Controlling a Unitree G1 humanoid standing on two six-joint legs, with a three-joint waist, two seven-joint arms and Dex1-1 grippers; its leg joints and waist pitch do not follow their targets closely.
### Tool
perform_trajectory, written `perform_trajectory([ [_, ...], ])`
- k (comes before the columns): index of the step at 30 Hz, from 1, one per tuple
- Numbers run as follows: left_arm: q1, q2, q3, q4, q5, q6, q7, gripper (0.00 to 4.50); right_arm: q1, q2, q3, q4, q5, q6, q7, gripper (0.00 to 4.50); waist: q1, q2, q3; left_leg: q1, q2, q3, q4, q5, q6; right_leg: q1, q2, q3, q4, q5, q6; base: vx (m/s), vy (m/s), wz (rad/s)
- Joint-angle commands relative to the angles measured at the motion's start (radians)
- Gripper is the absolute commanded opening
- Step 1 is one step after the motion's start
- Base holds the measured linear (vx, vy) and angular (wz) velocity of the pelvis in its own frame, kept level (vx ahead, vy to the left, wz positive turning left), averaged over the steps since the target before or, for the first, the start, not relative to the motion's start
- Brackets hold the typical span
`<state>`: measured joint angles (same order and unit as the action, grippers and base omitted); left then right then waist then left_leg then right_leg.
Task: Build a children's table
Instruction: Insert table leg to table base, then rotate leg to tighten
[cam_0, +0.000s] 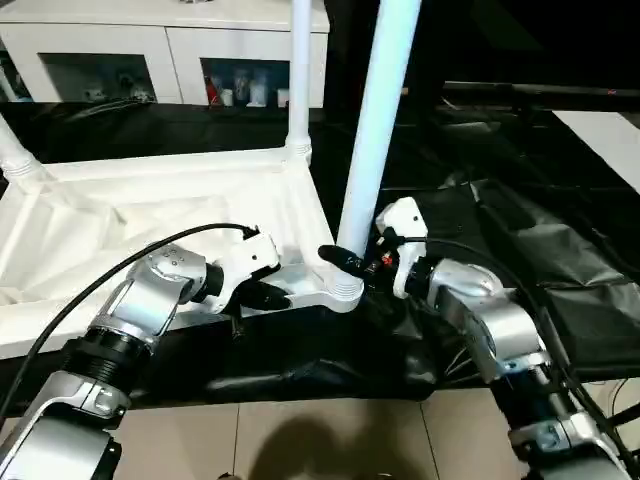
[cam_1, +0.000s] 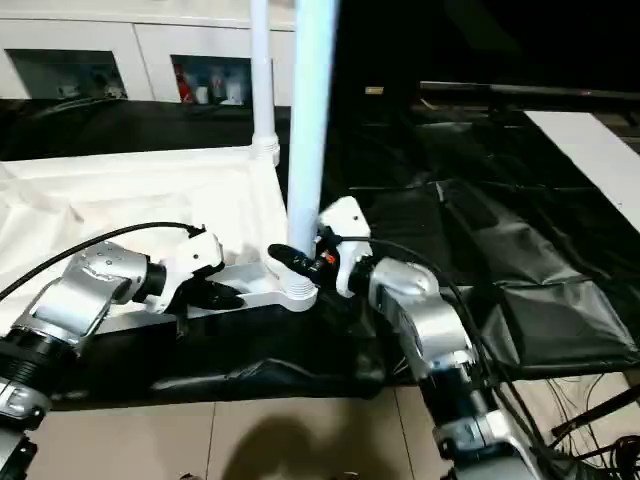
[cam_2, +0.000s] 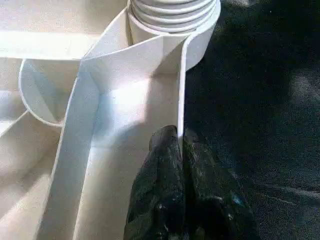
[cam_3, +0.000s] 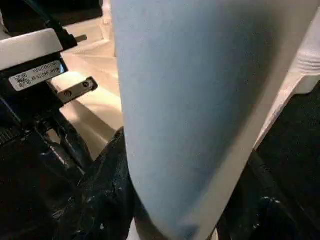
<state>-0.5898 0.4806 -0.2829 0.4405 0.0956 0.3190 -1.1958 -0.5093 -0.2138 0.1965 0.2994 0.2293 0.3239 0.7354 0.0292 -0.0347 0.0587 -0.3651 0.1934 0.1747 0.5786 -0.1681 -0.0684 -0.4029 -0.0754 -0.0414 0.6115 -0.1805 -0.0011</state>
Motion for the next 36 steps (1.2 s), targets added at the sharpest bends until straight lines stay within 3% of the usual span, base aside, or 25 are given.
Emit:
perform_trajectory([
  [1,-0.013,0.011,-0.001,0.014,0.014,0.002,0.013,0.0,0.042,-0.008,0.061,0.105,-0.031,0.089,0.013,1.84,0.008,0.015,-0.056,0.009,0.03,-0.012,-0.076,-0.326,-0.028,0.035,-0.057,0.039,-0.085,-0.339,-0.182,0.0,0.0,0.0],
  [4,-0.015,0.012,-0.005,0.024,0.014,-0.005,0.011,0.0,0.044,-0.01,0.058,0.146,-0.051,0.073,0.005,1.84,0.005,0.014,-0.053,0.012,0.028,-0.013,-0.078,-0.363,-0.036,0.033,-0.055,0.039,-0.087,-0.349,-0.184,0.0,0.0,0.0],
  [7,-0.015,0.018,-0.012,0.029,0.012,-0.013,0.002,0.0,0.05,-0.013,0.059,0.163,-0.066,0.052,0.008,1.84,0.004,0.012,-0.052,0.018,0.029,-0.017,-0.08,-0.408,-0.043,0.029,-0.057,0.037,-0.093,-0.412,-0.163,0.0,0.0,0.0],
  [14,-0.034,0.011,0.004,0.099,0.005,-0.011,0.033,0.0,0.047,0.013,0.035,0.183,-0.087,0.017,-0.072,1.83,0.004,0.011,-0.048,0.018,0.026,-0.016,-0.082,-0.409,-0.041,0.026,-0.054,0.039,-0.095,-0.414,-0.161,0.0,0.0,0.0],
  [16,-0.044,-0.017,0.017,0.121,0.013,0.009,0.099,0.0,0.032,0.039,0.007,0.219,-0.099,0.015,-0.158,1.83,0.004,0.011,-0.044,0.025,0.025,-0.018,-0.082,-0.441,-0.05,0.018,-0.057,0.037,-0.105,-0.504,-0.14,0.0,0.0,0.0],
  [17,-0.048,-0.035,0.023,0.127,0.013,0.024,0.126,0.0,0.027,0.05,-0.001,0.232,-0.102,0.012,-0.187,1.83,0.002,0.006,-0.04,0.026,0.024,-0.021,-0.082,-0.458,-0.05,0.016,-0.058,0.034,-0.111,-0.555,-0.124,0.0,0.0,0.0],
  [20,-0.068,-0.121,0.042,0.157,0.019,0.099,0.258,0.0,-0.002,0.102,-0.044,0.299,-0.109,0.016,-0.323,1.83,-0.001,0.009,-0.036,0.036,0.023,-0.026,-0.08,-0.5,-0.056,0.004,-0.06,0.028,-0.125,-0.656,-0.091,-0.017,0.007,-0.02],
  [22,-0.08,-0.15,0.044,0.174,0.022,0.121,0.296,0.0,-0.03,0.12,-0.056,0.35,-0.119,0.011,-0.385,1.83,-0.006,0.014,-0.035,0.04,0.021,-0.034,-0.082,-0.549,-0.057,0.006,-0.059,0.013,-0.138,-0.693,-0.065,-0.053,0.03,-0.07],
  [23,-0.08,-0.15,0.044,0.174,0.022,0.121,0.296,0.0,-0.03,0.12,-0.056,0.35,-0.119,0.011,-0.385,1.83,-0.01,0.014,-0.035,0.038,0.021,-0.037,-0.085,-0.558,-0.056,0.009,-0.059,0.009,-0.14,-0.686,-0.063,-0.037,0.054,-0.15],
  [24,-0.091,-0.17,0.046,0.187,0.028,0.138,0.33,0.0,-0.041,0.126,-0.061,0.369,-0.122,0.012,-0.407,1.83,-0.011,0.018,-0.035,0.028,0.024,-0.044,-0.095,-0.569,-0.056,0.023,-0.059,0.002,-0.139,-0.659,-0.058,-0.037,0.054,-0.15],
  [25,-0.108,-0.2,0.049,0.206,0.03,0.154,0.372,0.0,-0.06,0.138,-0.071,0.401,-0.12,0.013,-0.438,1.83,-0.015,0.026,-0.033,0.032,0.026,-0.047,-0.099,-0.6,-0.06,0.023,-0.058,-0.004,-0.14,-0.625,-0.066,-0.033,0.057,-0.12],
  [26,-0.127,-0.235,0.055,0.226,0.028,0.169,0.416,0.0,-0.082,0.151,-0.086,0.437,-0.118,0.011,-0.474,1.83,-0.014,0.031,-0.031,0.04,0.028,-0.049,-0.1,-0.635,-0.063,0.018,-0.057,-0.011,-0.146,-0.62,-0.069,-0.064,0.044,0.0],
  [27,-0.138,-0.257,0.057,0.238,0.027,0.175,0.44,0.0,-0.095,0.16,-0.096,0.459,-0.115,0.007,-0.496,1.83,-0.021,0.03,-0.023,0.079,0.022,-0.05,-0.09,-0.737,-0.056,0.003,-0.044,-0.049,-0.183,-0.636,-0.049,-0.064,0.044,0.0],
  [28,-0.16,-0.299,0.055,0.263,0.027,0.18,0.476,0.0,-0.127,0.18,-0.119,0.511,-0.106,0.002,-0.54,1.83,-0.022,0.043,-0.016,0.085,0.026,-0.053,-0.097,-0.773,-0.055,0.005,-0.042,-0.061,-0.183,-0.628,-0.046,-0.06,0.037,0.02],
  [29,-0.167,-0.313,0.053,0.272,0.028,0.181,0.486,0.0,-0.138,0.187,-0.128,0.528,-0.103,0.001,-0.553,1.83,-0.023,0.056,-0.007,0.059,0.046,-0.059,-0.137,-0.855,-0.057,0.045,-0.026,-0.09,-0.152,-0.564,-0.041,-0.098,0.037,-0.03],
  [30,-0.185,-0.349,0.05,0.299,0.03,0.172,0.51,0.0,-0.165,0.205,-0.145,0.567,-0.098,-0.004,-0.589,1.83,0.018,0.057,-0.01,-0.055,0.096,-0.047,-0.23,-0.927,-0.039,0.15,-0.023,-0.053,0.076,-0.298,-0.056,-0.098,0.037,-0.03],
  [31,-0.185,-0.349,0.05,0.299,0.03,0.172,0.51,0.0,-0.165,0.205,-0.145,0.567,-0.098,-0.004,-0.589,1.83,0.018,0.057,-0.01,-0.055,0.096,-0.047,-0.23,-0.927,-0.039,0.15,-0.023,-0.053,0.076,-0.298,-0.056,-0.087,-0.014,0.33],
  [32,-0.196,-0.359,0.048,0.325,0.035,0.156,0.525,0.0,-0.181,0.216,-0.157,0.589,-0.098,-0.003,-0.601,1.83,0.101,0.071,-0.014,-0.025,0.063,0.05,-0.239,-0.874,-0.017,0.084,0.0,-0.032,0.099,-0.229,-0.066,0.071,-0.12,0.26],
  [33,-0.201,-0.36,0.045,0.336,0.039,0.147,0.528,0.0,-0.187,0.22,-0.162,0.598,-0.096,-0.001,-0.605,1.83,0.042,-0.035,-0.042,0.109,0.0,0.012,-0.035,-0.555,-0.032,-0.022,-0.091,0.035,-0.11,-0.759,-0.012,0.071,-0.12,0.26],
  [34,-0.208,-0.357,0.04,0.352,0.045,0.131,0.532,0.0,-0.195,0.226,-0.167,0.608,-0.093,0.001,-0.609,1.83,0.047,-0.033,-0.023,0.059,0.003,-0.022,0.041,-0.27,0.015,0.0,-0.179,0.077,-0.187,-1.053,-0.034,0.107,-0.077,-0.35],
  [35,-0.208,-0.357,0.04,0.352,0.045,0.131,0.532,0.0,-0.195,0.226,-0.167,0.608,-0.093,0.001,-0.609,1.83,0.063,-0.011,-0.027,0.008,0.015,-0.047,0.012,-0.185,0.016,0.056,-0.186,0.085,-0.155,-0.983,-0.057,0.067,0.044,-0.39],
  [36,-0.209,-0.346,0.039,0.354,0.047,0.126,0.527,0.0,-0.197,0.227,-0.165,0.61,-0.092,0.001,-0.611,1.83,0.057,0.017,-0.047,-0.009,0.031,-0.051,-0.086,-0.183,-0.058,0.063,-0.069,0.009,-0.078,-0.487,-0.084,0.067,0.044,-0.39],
])
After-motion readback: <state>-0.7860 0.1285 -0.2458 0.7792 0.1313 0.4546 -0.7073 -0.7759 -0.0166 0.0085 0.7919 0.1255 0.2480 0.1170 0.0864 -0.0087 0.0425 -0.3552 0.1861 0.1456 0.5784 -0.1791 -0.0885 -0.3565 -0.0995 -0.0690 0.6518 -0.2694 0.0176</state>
